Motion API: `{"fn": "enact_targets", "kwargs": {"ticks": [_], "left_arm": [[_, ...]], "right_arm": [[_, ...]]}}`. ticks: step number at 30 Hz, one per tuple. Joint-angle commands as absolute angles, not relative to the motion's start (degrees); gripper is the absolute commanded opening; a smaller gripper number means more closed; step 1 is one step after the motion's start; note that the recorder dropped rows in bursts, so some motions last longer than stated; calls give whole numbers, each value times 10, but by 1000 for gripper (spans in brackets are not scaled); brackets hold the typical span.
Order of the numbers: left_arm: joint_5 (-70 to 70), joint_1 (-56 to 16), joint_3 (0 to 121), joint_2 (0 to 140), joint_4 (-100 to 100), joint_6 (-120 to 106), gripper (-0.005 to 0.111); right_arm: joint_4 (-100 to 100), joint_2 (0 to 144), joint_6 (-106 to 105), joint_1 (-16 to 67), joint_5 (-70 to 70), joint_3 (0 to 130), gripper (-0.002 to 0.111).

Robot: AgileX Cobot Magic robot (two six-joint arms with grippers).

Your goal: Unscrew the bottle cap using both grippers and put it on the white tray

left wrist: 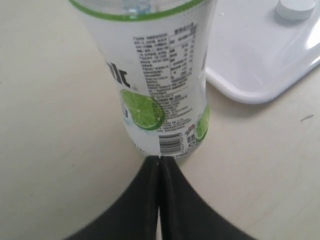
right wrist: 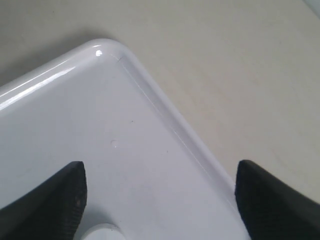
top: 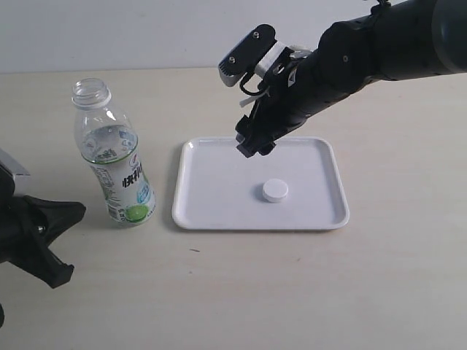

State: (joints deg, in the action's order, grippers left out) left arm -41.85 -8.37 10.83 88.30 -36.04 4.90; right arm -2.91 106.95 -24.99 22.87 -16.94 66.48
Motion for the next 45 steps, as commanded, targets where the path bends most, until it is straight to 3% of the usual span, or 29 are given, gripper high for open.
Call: {"fn": "enact_targets", "kwargs": {"ticks": [1,45], "left_arm": [[-388,-85,105,869,-354,78,1],[-362,-85,105,843,-322,146,0]], "right_arm": [[-31,1065,-253,227,-170,667,77],[-31,1065,-253,227,-170,667,77]]}}
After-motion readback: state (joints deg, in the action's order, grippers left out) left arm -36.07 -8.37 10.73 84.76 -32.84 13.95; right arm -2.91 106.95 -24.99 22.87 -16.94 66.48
